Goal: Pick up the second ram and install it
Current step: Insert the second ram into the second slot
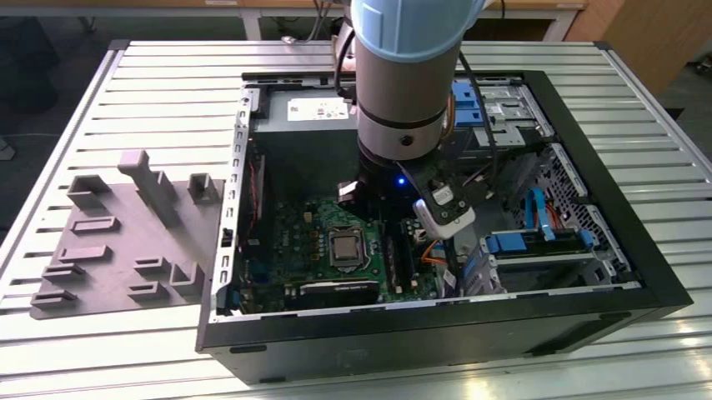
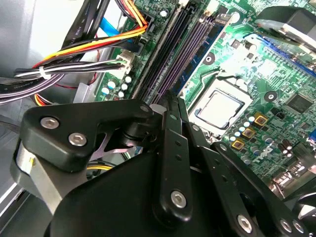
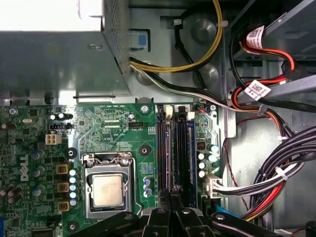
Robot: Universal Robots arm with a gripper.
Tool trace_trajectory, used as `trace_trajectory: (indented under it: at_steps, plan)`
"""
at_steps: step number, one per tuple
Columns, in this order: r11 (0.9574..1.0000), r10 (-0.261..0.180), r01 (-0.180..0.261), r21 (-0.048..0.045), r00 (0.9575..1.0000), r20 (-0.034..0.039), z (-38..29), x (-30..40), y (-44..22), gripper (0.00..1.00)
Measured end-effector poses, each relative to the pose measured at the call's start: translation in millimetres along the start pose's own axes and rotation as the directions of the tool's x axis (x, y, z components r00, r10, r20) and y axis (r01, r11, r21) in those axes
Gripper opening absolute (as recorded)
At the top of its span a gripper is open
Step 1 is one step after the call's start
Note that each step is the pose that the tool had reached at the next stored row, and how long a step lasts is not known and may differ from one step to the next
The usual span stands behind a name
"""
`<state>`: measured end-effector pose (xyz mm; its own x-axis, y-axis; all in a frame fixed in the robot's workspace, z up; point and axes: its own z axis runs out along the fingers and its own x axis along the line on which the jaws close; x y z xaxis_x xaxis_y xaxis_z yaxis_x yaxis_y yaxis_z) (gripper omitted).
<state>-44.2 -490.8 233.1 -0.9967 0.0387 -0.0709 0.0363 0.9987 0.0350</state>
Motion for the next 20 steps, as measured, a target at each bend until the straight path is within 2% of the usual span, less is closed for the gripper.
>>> trace_trajectory:
  at_steps: [5,20]
  plan:
    - [0.9999,0.000,0.000,-0.0116,1.0000,-0.0004,-0.2,0.0,0.1,0.12]
    - [0.9998,-0.009,0.009,-0.0159,1.0000,-0.0008,0.9,-5.4,0.7,0.12]
